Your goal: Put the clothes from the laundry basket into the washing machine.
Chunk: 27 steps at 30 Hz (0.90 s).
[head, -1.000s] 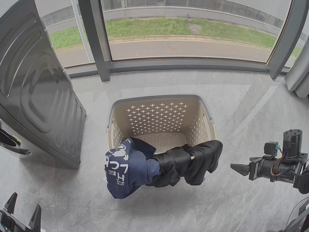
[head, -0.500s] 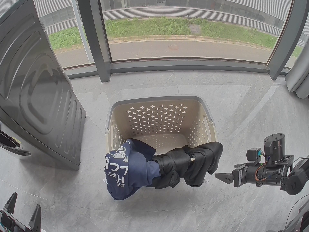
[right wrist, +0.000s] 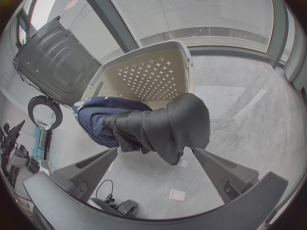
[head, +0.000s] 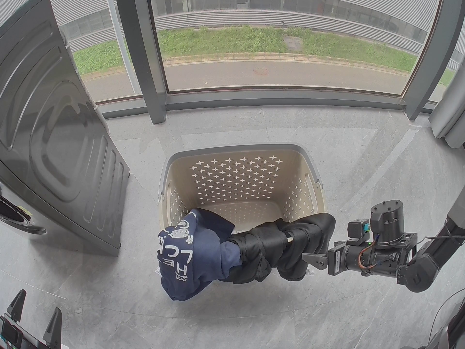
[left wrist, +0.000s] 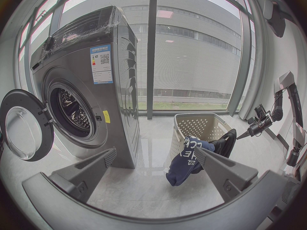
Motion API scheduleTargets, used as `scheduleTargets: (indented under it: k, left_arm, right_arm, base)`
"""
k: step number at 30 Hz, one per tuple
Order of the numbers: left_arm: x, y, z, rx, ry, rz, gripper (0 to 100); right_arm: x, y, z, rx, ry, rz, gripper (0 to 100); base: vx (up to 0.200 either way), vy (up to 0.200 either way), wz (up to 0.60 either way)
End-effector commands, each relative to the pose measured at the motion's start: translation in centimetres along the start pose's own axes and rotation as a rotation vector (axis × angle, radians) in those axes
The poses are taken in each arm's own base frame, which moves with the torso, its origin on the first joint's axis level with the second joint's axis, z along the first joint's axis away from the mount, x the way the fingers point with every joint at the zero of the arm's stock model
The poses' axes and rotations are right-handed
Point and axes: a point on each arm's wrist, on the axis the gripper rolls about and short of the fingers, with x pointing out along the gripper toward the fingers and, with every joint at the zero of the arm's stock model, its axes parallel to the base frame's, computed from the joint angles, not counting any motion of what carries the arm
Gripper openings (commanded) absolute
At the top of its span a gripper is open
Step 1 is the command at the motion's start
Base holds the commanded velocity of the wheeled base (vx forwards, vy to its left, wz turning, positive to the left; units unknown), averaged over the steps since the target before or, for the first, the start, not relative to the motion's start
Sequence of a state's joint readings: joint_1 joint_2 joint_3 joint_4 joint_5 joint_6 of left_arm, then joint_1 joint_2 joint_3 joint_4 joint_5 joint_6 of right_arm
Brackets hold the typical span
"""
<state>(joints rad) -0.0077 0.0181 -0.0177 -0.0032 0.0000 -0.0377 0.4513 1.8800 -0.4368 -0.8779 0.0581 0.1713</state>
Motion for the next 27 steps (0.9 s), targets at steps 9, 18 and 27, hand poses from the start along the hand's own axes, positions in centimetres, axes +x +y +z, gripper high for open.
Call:
scheduleTargets:
  k: [9, 18, 27]
  left_arm:
    - [0.0, 0.0, -0.5, -0.001, 0.001, 0.000, 100]
    - [0.0, 0.0, -0.5, -0.001, 0.000, -0.002, 100]
    - [0.0, 0.0, -0.5, -0.001, -0.002, 0.000, 100]
  right_arm:
    - [3.8, -0.5, -0.1, 0.006, 0.025, -0.011, 100]
    - [5.3, -0.7, 0.4, 0.010, -0.012, -0.008, 0]
    - [5.0, -0.2, 0.5, 0.015, -0.031, 0.021, 0]
  base:
    - [0.000, 0.000, 0.00]
    - [0.000, 0.000, 0.00]
    - [0.000, 0.000, 0.00]
